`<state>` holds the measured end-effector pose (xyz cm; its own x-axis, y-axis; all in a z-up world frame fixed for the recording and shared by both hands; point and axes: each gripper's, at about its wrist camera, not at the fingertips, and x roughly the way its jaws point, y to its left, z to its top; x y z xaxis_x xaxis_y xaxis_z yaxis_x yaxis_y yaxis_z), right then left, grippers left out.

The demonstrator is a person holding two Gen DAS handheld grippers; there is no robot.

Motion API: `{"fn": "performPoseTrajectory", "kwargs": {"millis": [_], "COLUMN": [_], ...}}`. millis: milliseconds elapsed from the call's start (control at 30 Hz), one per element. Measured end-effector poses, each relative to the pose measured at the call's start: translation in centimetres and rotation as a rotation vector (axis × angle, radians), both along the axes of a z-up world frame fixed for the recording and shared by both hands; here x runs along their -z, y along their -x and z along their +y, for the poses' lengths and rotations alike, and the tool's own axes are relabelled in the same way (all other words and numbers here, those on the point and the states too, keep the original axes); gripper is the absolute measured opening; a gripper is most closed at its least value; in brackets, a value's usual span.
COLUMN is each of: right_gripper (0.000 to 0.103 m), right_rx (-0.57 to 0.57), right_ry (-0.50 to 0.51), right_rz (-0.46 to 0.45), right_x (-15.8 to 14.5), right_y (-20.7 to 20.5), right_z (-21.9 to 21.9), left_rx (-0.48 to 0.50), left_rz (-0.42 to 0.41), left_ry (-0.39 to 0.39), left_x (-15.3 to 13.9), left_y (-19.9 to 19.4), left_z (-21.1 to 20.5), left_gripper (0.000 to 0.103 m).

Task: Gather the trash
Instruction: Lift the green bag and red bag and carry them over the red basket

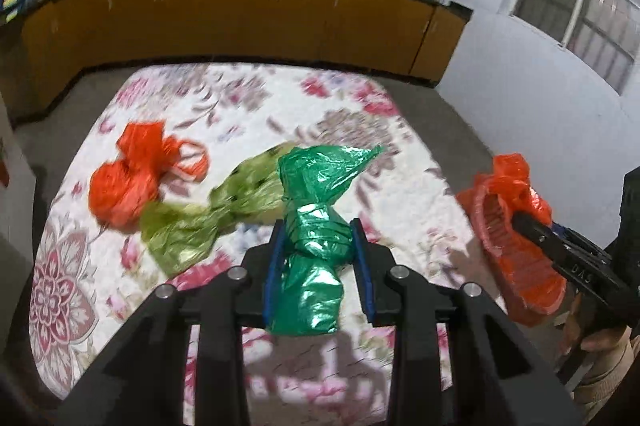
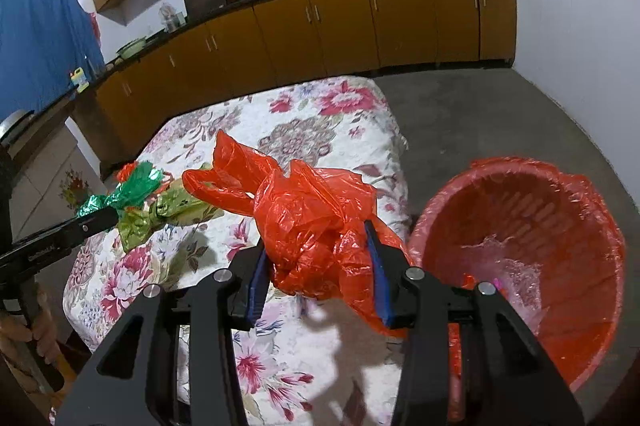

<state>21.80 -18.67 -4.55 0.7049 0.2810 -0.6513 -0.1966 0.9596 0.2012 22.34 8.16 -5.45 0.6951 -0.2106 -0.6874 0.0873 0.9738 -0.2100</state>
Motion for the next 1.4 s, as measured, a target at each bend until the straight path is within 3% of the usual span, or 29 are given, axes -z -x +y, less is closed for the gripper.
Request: {"fn": "performPoseTrajectory", "kwargs": {"millis": [433, 833, 1400], "right_gripper": [0.043, 0.043, 0.043], "right_rx": [0.167, 0.329, 0.386], "right_ry": [-0.006, -0.031, -0.084], "right_rz": [-0.099, -0.139, -0.147], "right_x": [-3.6, -4.9, -4.2], "right_y": [3.6, 6.3, 6.8], "right_z": [-7.6, -15.0, -18.4], "left_rx": [0.151, 0.309, 0.432], "left_rz": [-0.077, -0.105, -0.081], "left_ry": [0.056, 0.088, 0.073], "left_x": [-2.4, -3.5, -2.5], "left_y": [-1.2, -1.0, -1.5], "left_z": [-9.3, -18.3, -25.9], "left_gripper": [0.033, 0.033, 0.034]}}
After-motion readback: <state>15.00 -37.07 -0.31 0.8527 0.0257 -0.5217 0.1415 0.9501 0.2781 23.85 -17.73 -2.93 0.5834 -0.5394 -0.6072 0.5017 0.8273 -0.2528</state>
